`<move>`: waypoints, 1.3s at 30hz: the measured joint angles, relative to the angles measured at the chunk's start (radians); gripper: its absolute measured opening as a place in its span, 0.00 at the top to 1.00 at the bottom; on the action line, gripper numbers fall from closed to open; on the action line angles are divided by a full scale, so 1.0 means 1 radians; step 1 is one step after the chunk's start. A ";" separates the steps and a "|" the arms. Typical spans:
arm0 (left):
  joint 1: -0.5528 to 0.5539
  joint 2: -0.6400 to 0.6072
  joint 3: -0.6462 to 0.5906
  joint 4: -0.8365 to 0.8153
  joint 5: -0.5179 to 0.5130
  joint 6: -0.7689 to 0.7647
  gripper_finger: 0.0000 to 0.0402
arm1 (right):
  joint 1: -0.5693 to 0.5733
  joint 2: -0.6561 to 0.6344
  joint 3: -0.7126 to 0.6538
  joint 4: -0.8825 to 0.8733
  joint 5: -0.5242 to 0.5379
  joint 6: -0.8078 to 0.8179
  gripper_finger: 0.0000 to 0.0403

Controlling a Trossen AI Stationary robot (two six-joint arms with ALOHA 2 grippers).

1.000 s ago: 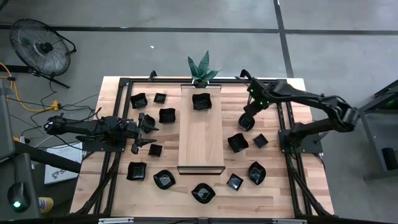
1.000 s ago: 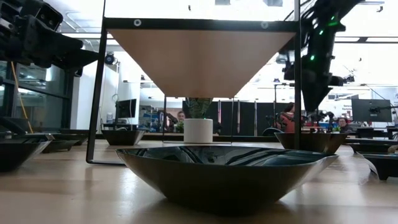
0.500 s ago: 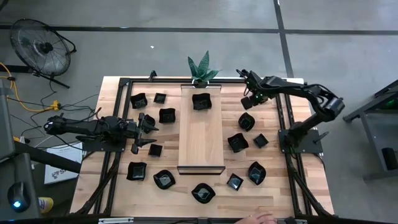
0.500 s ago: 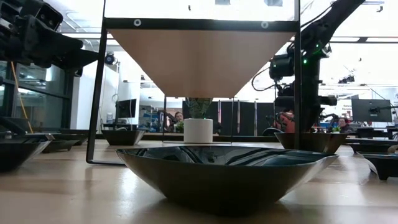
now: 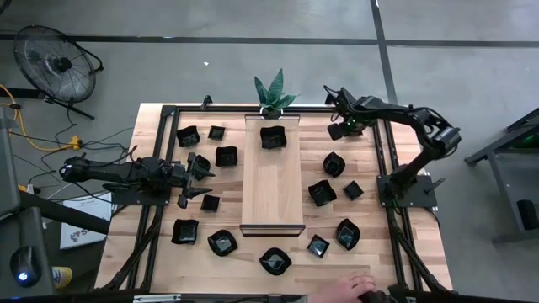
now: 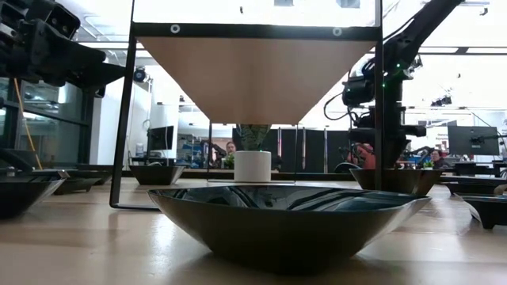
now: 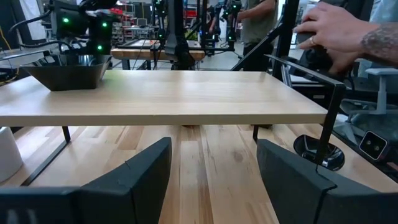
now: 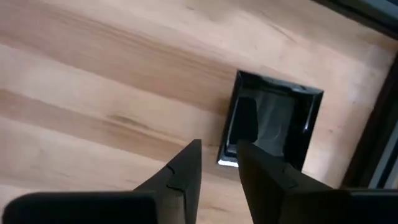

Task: Pick & Place Mini shaped plates
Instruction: Put the black square plate on the shelf

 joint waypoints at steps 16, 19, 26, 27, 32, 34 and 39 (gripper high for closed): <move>0.000 0.000 0.000 0.000 0.000 0.000 0.42 | -0.050 0.161 0.115 -0.082 0.002 -0.024 0.65; 0.000 0.000 0.000 0.000 0.000 0.000 0.42 | -0.053 0.169 0.115 -0.079 0.005 -0.028 0.65; 0.000 0.000 0.000 0.000 0.000 0.000 0.42 | -0.058 0.171 0.115 -0.078 0.007 -0.028 0.65; 0.000 0.000 0.000 0.000 0.000 0.000 0.42 | -0.058 0.171 0.115 -0.078 0.007 -0.028 0.66; 0.000 0.000 0.000 0.000 0.000 0.000 0.42 | -0.058 0.172 0.115 -0.076 -0.004 -0.031 0.71; 0.000 0.000 0.000 0.000 0.000 0.000 0.42 | -0.059 0.173 0.115 -0.077 -0.006 -0.044 0.74; 0.000 0.000 0.000 0.000 0.000 0.000 0.42 | -0.059 0.173 0.115 -0.077 -0.018 -0.048 0.81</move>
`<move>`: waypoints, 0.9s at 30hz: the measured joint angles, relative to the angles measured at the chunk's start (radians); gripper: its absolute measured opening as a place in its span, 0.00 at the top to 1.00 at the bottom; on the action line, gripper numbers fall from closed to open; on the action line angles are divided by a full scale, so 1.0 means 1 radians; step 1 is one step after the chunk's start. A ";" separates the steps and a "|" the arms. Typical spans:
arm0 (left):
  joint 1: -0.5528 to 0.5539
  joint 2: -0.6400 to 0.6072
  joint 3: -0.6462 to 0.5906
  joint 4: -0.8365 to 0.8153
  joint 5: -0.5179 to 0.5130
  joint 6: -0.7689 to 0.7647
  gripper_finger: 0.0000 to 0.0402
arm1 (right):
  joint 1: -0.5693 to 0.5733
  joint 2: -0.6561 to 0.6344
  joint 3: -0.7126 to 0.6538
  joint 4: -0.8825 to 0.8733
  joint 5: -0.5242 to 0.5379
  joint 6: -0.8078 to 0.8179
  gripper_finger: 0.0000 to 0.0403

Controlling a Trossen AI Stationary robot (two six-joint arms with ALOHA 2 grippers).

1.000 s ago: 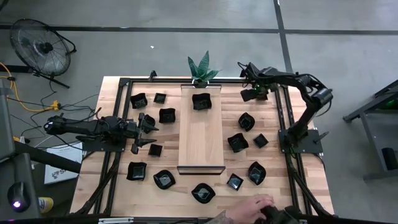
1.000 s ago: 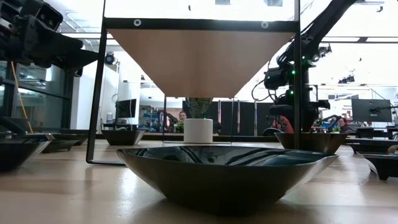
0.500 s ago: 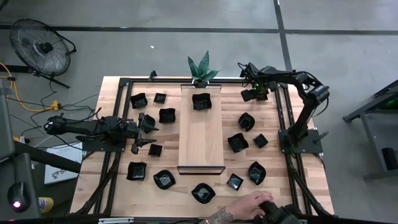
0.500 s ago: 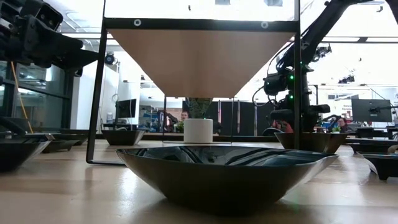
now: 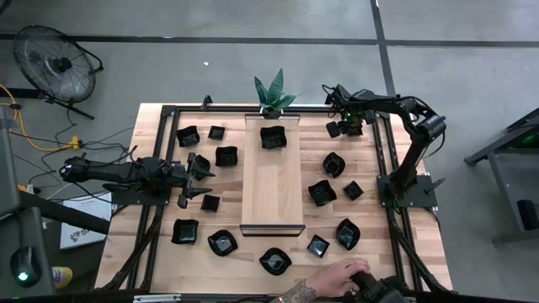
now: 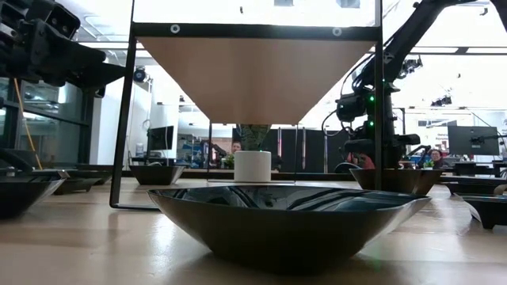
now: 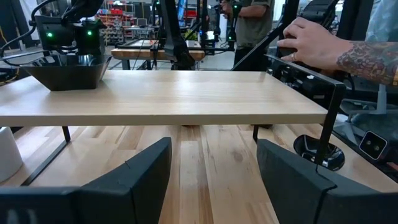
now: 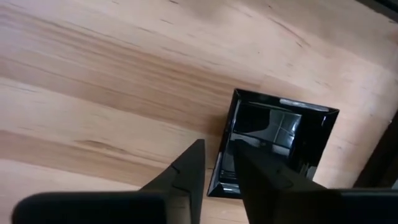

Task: Pick & Place Mini shaped plates
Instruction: Put the black square plate on the shelf

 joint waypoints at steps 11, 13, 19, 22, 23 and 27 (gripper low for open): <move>0.000 0.000 0.000 0.000 0.000 0.000 0.42 | 0.000 0.035 0.000 0.004 0.002 -0.018 0.88; 0.000 0.000 0.000 0.000 0.000 0.000 0.42 | 0.000 0.036 0.000 0.005 0.007 -0.018 0.90; 0.000 0.000 0.000 0.000 0.000 0.000 0.42 | 0.000 0.034 0.000 0.004 0.003 -0.024 0.94; 0.000 0.000 0.000 0.000 0.000 0.000 0.42 | 0.000 0.034 0.000 0.004 0.003 -0.025 0.95; 0.000 0.000 0.000 0.000 0.000 0.000 0.42 | 0.002 0.034 0.000 0.003 0.003 -0.025 0.96; 0.000 0.000 0.000 0.000 0.000 0.000 0.42 | 0.002 0.034 0.003 -0.005 0.002 -0.026 0.96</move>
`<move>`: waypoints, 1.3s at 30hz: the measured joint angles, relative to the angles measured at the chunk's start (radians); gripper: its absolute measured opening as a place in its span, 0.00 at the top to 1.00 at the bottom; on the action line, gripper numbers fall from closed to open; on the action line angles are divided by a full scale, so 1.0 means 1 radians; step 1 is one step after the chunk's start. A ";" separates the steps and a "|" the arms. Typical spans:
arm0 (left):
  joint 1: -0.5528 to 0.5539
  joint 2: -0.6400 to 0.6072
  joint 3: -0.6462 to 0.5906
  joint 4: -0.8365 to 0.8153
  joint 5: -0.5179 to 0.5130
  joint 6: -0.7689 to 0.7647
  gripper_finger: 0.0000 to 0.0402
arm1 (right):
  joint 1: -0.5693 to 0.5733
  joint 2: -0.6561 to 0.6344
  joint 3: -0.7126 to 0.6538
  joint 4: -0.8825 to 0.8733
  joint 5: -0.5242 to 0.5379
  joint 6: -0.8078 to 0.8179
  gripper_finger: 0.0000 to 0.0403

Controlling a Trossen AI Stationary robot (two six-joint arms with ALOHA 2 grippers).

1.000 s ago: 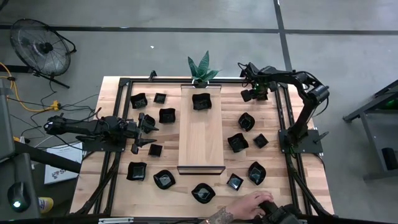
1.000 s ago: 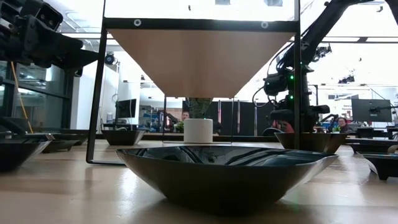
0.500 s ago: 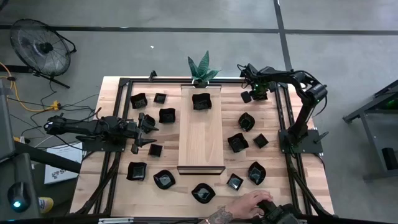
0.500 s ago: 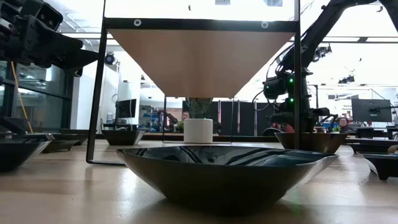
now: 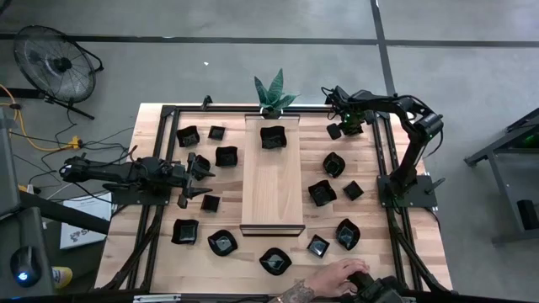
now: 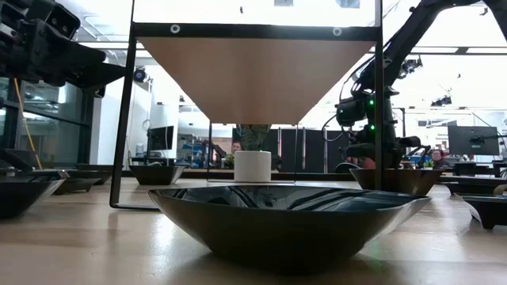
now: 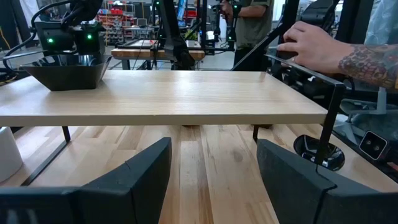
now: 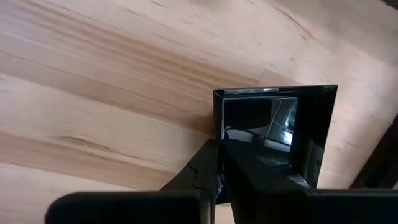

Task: Pick & Place Mini shaped plates
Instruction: Put the black square plate on the shelf

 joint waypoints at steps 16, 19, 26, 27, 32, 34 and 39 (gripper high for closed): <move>0.000 0.000 0.000 0.000 0.000 0.000 0.42 | 0.076 -0.003 0.153 -0.234 -0.002 -0.006 0.99; 0.000 0.000 0.000 0.000 0.000 0.000 0.42 | 0.096 -0.003 0.187 -0.283 0.000 -0.004 0.99; 0.000 0.000 0.000 0.000 0.000 0.000 0.42 | 0.150 -0.027 0.268 -0.422 0.065 0.030 0.99; 0.000 0.000 0.000 0.000 0.000 0.000 0.42 | 0.160 -0.042 0.273 -0.434 0.069 0.034 0.99; 0.000 0.000 0.000 0.000 0.000 0.000 0.42 | 0.231 -0.146 0.277 -0.504 0.090 0.090 0.99; 0.000 0.000 0.000 0.000 0.000 0.000 0.42 | 0.271 -0.193 0.277 -0.537 0.091 0.119 0.99; 0.000 0.000 0.000 0.000 0.000 0.000 0.42 | 0.412 -0.294 0.277 -0.575 0.080 0.192 0.99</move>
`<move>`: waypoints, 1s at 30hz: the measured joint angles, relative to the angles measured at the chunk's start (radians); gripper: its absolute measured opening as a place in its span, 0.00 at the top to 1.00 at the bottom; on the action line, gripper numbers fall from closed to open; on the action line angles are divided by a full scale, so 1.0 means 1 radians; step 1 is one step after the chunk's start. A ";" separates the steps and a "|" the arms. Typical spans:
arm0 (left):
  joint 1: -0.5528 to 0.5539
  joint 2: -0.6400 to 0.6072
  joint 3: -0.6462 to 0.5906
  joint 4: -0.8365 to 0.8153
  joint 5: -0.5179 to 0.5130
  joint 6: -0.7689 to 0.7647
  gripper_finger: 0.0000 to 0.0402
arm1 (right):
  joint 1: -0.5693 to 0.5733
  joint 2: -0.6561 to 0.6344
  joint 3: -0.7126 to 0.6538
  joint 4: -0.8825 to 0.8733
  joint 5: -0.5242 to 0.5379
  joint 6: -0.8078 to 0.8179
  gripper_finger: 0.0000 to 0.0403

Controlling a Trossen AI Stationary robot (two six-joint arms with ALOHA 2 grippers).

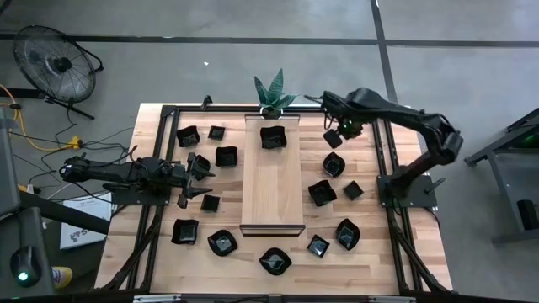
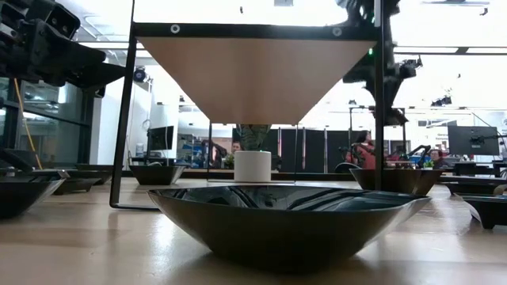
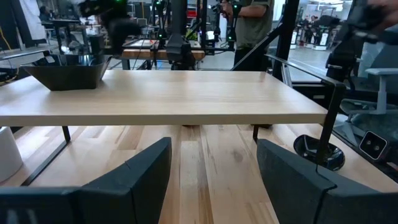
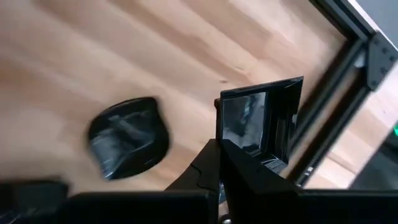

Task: Pick & Place Mini shaped plates
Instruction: Put the black square plate on the shelf

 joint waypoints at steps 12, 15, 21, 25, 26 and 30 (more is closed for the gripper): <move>0.000 0.000 0.000 0.000 0.000 0.000 0.42 | 0.334 -0.072 0.000 0.050 -0.126 0.047 0.99; 0.000 0.000 0.000 0.000 0.000 0.000 0.42 | 0.386 -0.072 0.000 0.113 -0.145 0.043 0.99; 0.000 0.000 0.000 0.000 0.000 0.000 0.42 | 0.457 -0.072 0.000 0.248 -0.184 0.020 0.99; 0.000 0.000 0.000 0.000 0.000 0.000 0.42 | 0.484 -0.071 0.000 0.315 -0.187 0.013 0.99; 0.000 0.000 0.000 0.000 0.000 0.000 0.42 | 0.489 -0.067 0.000 0.327 -0.187 0.011 0.99; 0.000 0.000 0.000 0.000 0.000 0.000 0.42 | 0.507 -0.026 0.068 0.314 -0.179 -0.032 0.99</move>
